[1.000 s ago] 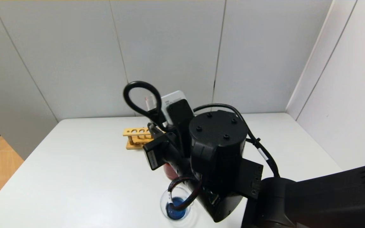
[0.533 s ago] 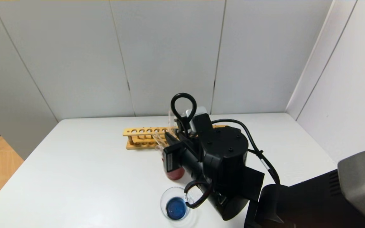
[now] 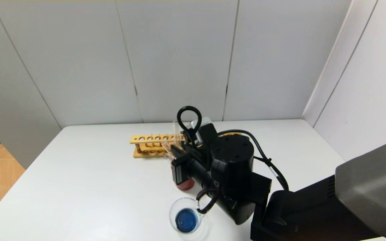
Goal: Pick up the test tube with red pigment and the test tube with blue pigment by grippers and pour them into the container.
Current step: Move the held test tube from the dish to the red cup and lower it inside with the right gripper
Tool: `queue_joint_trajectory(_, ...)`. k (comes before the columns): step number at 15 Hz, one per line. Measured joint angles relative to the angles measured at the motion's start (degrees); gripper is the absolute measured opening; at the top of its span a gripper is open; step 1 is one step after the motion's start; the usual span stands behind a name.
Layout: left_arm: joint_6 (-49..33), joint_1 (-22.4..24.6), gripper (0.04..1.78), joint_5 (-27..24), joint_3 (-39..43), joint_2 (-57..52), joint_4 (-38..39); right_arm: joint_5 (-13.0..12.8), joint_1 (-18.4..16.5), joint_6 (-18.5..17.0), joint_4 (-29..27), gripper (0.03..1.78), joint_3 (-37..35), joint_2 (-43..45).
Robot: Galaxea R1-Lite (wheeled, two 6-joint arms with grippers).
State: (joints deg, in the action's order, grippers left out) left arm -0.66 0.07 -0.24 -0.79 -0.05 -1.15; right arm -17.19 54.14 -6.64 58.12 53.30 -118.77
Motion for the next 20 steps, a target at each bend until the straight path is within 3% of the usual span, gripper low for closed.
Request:
queue_joint_trajectory(3, 0.0, 0.0, 1.75, 0.0, 0.0, 0.0, 0.0, 1.6, -0.6, 1.6, 0.1, 0.32, 0.2, -0.9)
queue_joint_trajectory(9, 0.0, 0.0, 1.75, 0.0, 0.0, 0.0, 0.0, 2.1, -2.9, 1.9, 0.4, 0.32, 0.6, -1.7)
queue_joint_trajectory(20, 0.0, 0.0, 1.75, 0.0, 0.0, 0.0, 0.0, 6.7, -5.4, 4.7, 0.0, 0.32, 4.5, -4.8)
